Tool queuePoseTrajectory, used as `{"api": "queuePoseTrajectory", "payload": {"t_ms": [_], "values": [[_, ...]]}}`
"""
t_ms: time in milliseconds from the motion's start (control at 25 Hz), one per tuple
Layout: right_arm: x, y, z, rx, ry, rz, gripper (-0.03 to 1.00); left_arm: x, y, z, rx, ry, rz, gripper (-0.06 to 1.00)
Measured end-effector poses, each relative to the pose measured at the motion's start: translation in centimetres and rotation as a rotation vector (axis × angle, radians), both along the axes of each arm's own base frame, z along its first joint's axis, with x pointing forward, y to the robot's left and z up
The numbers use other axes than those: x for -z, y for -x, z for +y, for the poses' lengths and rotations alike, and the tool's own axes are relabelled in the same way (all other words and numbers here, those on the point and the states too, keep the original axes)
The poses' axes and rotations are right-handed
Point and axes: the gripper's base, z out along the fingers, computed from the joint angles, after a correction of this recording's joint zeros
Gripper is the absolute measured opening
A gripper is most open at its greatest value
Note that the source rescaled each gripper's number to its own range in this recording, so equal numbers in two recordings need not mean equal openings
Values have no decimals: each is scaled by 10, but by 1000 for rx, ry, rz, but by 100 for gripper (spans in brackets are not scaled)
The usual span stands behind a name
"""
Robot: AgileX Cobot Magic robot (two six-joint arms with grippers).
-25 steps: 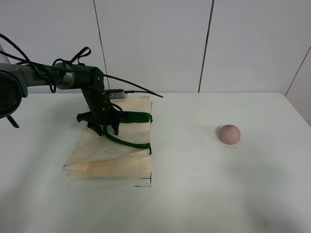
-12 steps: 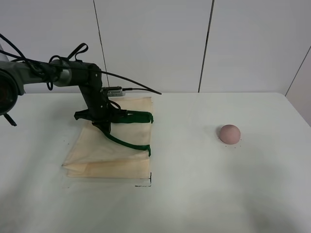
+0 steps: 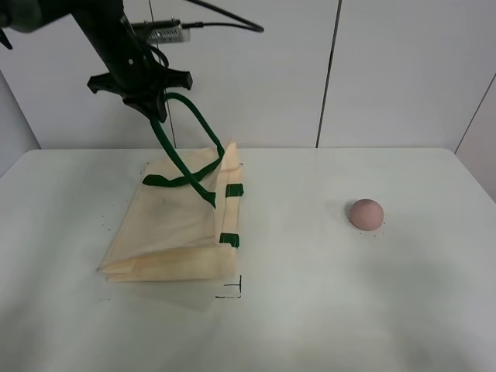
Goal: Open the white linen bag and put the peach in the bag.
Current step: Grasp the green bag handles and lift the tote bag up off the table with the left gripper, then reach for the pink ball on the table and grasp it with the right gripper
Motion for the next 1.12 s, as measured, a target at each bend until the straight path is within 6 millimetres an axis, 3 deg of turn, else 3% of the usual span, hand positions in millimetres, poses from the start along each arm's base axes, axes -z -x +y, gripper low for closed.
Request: {"api": "queuePoseTrajectory", "payload": {"t_ms": [360, 560, 640, 800, 960, 1120], "values": [[0, 0, 0, 0, 0, 0, 100, -72, 30, 6, 55, 47, -179, 1], [-2, -19, 0, 0, 1, 106, 100, -91, 42, 10, 56, 59, -224, 0], [-8, -38, 0, 0, 2, 164, 100, -92, 43, 10, 57, 59, -227, 0], [-20, -93, 2, -3, -15, 286, 100, -92, 43, 10, 57, 59, -227, 0], [-21, -168, 3, -11, -9, 422, 100, -92, 43, 10, 57, 59, -227, 0], [1, -250, 5, -24, 2, 595, 100, -92, 43, 10, 57, 59, -227, 0]]}}
